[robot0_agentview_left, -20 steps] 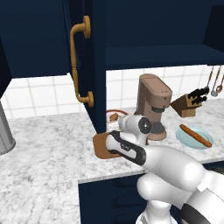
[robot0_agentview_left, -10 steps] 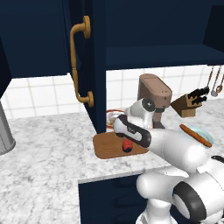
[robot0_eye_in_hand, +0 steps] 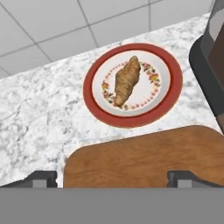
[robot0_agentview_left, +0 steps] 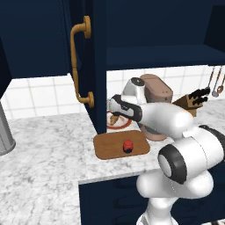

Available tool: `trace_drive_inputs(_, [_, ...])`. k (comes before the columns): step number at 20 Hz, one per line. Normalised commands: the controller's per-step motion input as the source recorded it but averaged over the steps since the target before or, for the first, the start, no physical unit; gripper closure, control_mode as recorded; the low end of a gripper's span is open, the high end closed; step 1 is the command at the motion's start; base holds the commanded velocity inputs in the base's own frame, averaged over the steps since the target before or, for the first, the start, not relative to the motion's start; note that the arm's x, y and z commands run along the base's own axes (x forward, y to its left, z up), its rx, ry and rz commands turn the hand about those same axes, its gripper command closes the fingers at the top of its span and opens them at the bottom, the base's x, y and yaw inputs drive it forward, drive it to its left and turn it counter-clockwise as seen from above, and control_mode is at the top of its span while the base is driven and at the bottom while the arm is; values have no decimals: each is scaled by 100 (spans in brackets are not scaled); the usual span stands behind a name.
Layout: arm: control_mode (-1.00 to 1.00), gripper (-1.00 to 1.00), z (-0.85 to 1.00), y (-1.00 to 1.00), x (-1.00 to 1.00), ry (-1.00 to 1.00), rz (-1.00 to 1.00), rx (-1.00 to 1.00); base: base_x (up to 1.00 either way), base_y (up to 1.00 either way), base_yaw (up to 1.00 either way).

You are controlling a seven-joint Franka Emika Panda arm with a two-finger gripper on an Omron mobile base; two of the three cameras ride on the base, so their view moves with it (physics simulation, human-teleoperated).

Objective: From the different types of pastries on the counter, select a croissant and place it on the cutting board. Then retrieve a jar of jam from the cabinet and place it alongside the croissant on the cutting board.

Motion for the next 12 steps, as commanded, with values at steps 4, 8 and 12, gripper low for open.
trace_drive_inputs(4, [-100, -100, -24, 0, 60, 6, 0, -2, 0, 0, 0])
trace_drive_inputs(8, [-100, -100, -48, 0, 51, 2, 0, -11, 0, 0, 0])
trace_drive_inputs(12, [-100, -100, -50, 0, 40, 0, 0, -12, 0, 0, 0])
